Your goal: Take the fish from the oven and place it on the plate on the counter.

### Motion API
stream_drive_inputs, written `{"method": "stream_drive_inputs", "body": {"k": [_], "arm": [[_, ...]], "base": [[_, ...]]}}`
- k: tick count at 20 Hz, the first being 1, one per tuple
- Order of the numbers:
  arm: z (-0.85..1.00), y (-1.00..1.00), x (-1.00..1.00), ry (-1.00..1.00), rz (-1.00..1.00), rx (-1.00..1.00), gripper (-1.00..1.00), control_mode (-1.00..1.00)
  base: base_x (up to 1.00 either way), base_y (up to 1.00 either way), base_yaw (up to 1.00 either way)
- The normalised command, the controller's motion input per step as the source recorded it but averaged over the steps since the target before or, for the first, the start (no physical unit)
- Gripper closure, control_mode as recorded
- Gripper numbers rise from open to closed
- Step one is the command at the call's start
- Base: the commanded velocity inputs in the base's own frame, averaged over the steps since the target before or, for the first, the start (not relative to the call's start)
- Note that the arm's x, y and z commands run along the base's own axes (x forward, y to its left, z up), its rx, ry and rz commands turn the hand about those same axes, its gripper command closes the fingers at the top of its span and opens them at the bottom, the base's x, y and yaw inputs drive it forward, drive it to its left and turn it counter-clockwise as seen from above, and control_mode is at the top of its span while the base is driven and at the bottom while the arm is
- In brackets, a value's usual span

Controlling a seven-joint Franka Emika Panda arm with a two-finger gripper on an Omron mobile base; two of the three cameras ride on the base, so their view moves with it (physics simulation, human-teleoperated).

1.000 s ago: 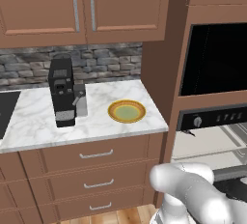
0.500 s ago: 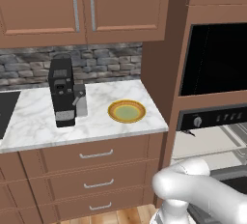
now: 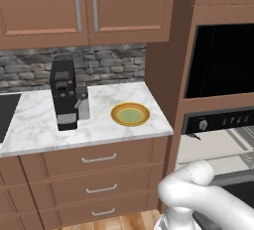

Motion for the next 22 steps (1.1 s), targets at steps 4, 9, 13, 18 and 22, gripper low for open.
{"method": "stream_drive_inputs", "body": {"k": [4, 9, 13, 18, 22], "arm": [[-0.37, 0.16, 0.63, -0.24, -0.22, 0.00, 1.00, -1.00], [-0.31, 0.07, 0.67, -0.03, -0.04, 0.05, 1.00, -1.00], [-0.33, -0.04, 0.56, 0.00, 0.00, 0.10, 1.00, -1.00], [-0.41, -0.28, 0.30, 0.00, 0.04, 0.09, -1.00, -1.00], [-0.53, -0.19, 0.17, -0.01, 0.03, 0.04, -1.00, -1.00]], "base": [[0.00, 0.00, 0.00], [0.00, 0.00, 0.00], [0.00, 0.00, 0.00], [0.00, 0.00, 0.00], [0.00, 0.00, 0.00]]}}
